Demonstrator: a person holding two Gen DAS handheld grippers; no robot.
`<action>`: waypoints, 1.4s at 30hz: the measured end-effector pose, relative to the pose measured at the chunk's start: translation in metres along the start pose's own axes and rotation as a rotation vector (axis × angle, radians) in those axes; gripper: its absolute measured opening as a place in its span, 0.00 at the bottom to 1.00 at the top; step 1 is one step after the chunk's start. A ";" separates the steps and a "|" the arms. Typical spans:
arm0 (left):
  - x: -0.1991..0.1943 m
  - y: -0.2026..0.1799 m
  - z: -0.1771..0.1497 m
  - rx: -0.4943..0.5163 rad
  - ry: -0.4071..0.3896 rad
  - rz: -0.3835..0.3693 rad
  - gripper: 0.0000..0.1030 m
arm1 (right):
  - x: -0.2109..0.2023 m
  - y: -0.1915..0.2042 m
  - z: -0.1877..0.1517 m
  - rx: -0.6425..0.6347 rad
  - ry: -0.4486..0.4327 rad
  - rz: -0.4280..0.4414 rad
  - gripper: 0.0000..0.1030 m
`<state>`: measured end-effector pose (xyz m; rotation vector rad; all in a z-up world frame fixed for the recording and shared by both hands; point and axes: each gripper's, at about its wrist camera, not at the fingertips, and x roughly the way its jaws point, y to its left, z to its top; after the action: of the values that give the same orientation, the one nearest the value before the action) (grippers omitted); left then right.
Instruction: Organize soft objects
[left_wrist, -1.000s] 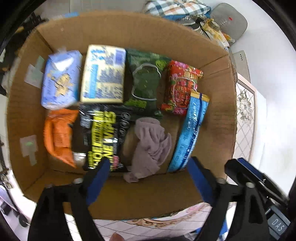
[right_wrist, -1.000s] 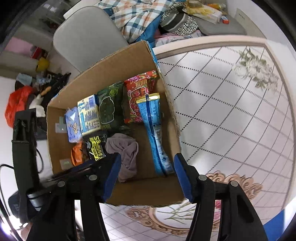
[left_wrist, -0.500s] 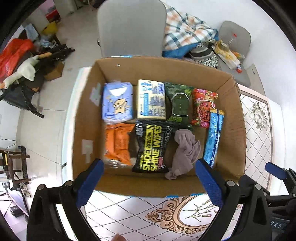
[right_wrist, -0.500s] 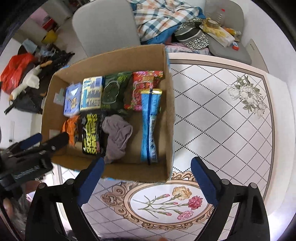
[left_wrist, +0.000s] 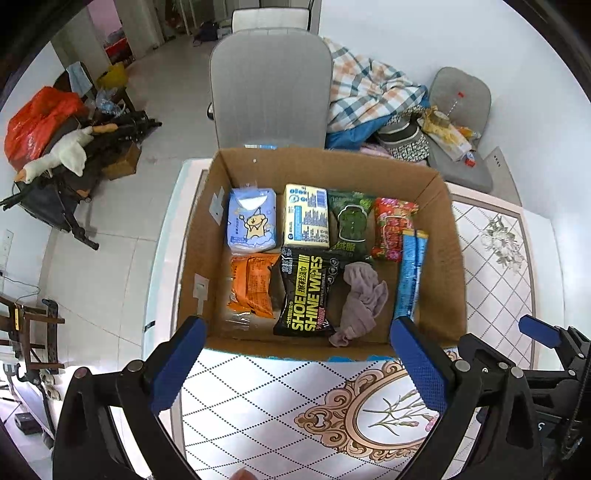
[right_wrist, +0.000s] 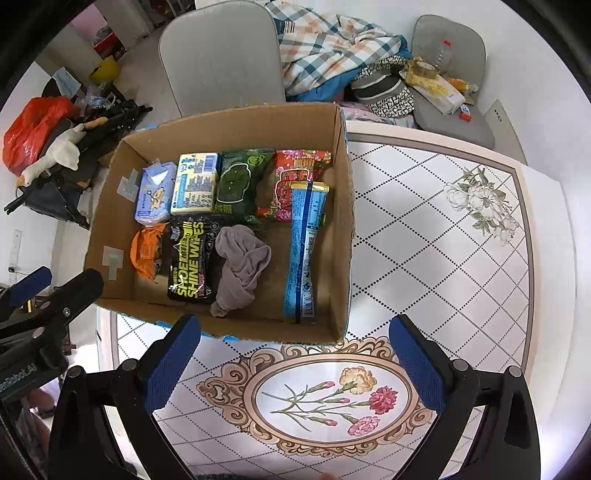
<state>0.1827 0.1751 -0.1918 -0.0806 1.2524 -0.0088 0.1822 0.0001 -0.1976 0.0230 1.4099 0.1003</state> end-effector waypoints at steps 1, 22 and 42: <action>-0.007 -0.001 -0.002 0.000 -0.013 0.000 1.00 | -0.006 0.000 -0.002 0.001 -0.009 -0.001 1.00; -0.204 -0.007 -0.062 -0.002 -0.269 0.004 1.00 | -0.229 0.000 -0.099 -0.022 -0.367 0.005 1.00; -0.243 -0.011 -0.087 -0.009 -0.325 0.044 1.00 | -0.285 0.001 -0.125 -0.038 -0.459 -0.039 1.00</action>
<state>0.0246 0.1714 0.0128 -0.0591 0.9286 0.0463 0.0140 -0.0282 0.0627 -0.0125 0.9497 0.0831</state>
